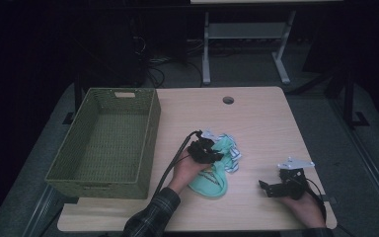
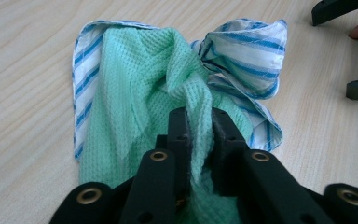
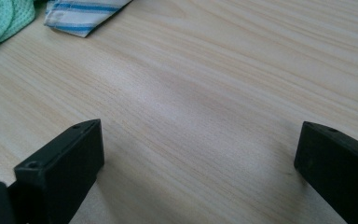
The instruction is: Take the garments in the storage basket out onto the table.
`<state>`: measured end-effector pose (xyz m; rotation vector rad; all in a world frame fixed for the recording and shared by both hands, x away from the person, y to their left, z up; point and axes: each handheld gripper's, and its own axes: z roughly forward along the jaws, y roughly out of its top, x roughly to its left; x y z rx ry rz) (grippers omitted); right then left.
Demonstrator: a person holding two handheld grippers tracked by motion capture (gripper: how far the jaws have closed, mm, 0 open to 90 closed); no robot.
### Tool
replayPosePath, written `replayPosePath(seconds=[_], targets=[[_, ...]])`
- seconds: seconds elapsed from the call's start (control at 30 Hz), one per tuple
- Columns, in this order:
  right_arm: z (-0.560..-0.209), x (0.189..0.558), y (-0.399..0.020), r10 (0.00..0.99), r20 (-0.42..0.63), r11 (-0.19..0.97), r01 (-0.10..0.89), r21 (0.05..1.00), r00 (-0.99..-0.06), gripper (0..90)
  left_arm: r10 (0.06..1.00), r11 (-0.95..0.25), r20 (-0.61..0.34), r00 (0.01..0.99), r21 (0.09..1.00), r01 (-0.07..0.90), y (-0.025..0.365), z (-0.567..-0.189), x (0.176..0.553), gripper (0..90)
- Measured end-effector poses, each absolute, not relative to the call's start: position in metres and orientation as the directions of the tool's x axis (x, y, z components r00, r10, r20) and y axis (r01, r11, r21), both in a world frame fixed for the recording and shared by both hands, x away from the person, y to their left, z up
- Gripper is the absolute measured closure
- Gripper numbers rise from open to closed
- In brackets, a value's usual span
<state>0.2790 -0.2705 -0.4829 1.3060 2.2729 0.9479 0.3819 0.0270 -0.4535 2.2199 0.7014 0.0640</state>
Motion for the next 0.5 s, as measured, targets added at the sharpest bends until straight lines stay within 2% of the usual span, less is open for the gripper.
replayPosePath(seconds=[0.07, 0.1, 0.33, 0.5], targets=[[-0.483, 0.279, -0.271, 0.858, 0.026, 0.35, 0.622, 0.7, -0.513, 1.0, 0.497, -0.541, -0.166, 0.852, 0.709, 0.453, 0.028, -0.451, 0.382, 67.9], [-0.483, 0.279, -0.271, 0.858, 0.026, 0.35, 0.623, 0.7, -0.512, 1.0, 0.503, -0.526, -0.175, 0.846, 0.715, 0.46, 0.028, -0.449, 0.381, 67.9], [-0.483, 0.279, -0.271, 0.858, 0.026, 0.35, 0.622, 0.7, -0.513, 1.0, 0.466, -0.548, -0.146, 0.873, 0.727, 0.414, 0.036, -0.432, 0.372, 49.6], [-0.483, 0.279, -0.271, 0.858, 0.026, 0.351, 0.622, 0.7, -0.513, 1.0, 0.461, -0.541, -0.136, 0.877, 0.74, 0.4, 0.043, -0.421, 0.366, 44.8]])
